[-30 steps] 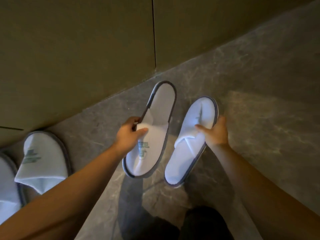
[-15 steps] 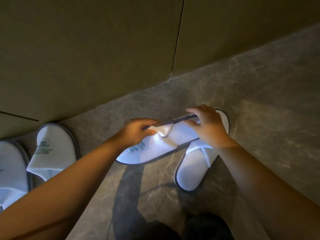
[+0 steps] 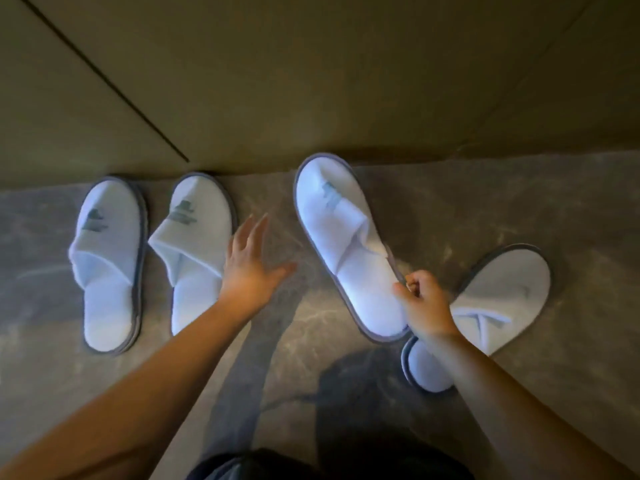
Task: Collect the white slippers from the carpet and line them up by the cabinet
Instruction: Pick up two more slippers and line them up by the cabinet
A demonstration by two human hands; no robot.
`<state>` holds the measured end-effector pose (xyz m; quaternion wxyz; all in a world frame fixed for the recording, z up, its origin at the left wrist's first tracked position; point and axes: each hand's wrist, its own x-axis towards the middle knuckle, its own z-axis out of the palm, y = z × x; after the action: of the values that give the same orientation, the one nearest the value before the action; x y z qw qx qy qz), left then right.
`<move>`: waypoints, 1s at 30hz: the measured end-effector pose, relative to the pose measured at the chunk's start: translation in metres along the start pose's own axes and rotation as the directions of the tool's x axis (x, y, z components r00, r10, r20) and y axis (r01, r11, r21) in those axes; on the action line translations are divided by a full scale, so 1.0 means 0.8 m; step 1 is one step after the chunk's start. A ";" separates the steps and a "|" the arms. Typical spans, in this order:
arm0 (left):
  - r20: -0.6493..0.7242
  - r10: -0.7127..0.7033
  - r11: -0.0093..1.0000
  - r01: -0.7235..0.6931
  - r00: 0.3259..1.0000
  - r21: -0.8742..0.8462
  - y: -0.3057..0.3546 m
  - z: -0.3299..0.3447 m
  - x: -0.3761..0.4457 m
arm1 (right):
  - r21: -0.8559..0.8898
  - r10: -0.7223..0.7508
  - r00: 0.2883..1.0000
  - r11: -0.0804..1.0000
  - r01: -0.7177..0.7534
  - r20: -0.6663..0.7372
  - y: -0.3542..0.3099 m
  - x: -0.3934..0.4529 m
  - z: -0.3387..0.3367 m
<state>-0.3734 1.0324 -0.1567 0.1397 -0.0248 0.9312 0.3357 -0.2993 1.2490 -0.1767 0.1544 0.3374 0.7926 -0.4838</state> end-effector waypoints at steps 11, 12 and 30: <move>0.102 -0.153 0.960 0.124 0.983 0.250 -0.116 -0.038 -0.061 | -0.300 -0.091 0.995 0.949 0.099 0.038 -0.031 -0.018 0.099; 0.089 -0.164 0.957 0.137 0.982 0.254 -0.122 -0.040 -0.059 | -0.344 -0.124 0.992 0.930 0.129 0.034 -0.034 -0.017 0.099; 0.015 -0.282 0.938 0.273 0.959 0.213 -0.159 -0.014 -0.034 | -0.552 -0.137 0.970 0.834 0.003 -0.203 -0.016 -0.019 0.184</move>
<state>-0.3322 0.9258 -0.2195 0.2087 -0.1334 0.9450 0.2137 -0.3089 1.1107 -0.2310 0.1320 0.3042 0.9221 -0.1992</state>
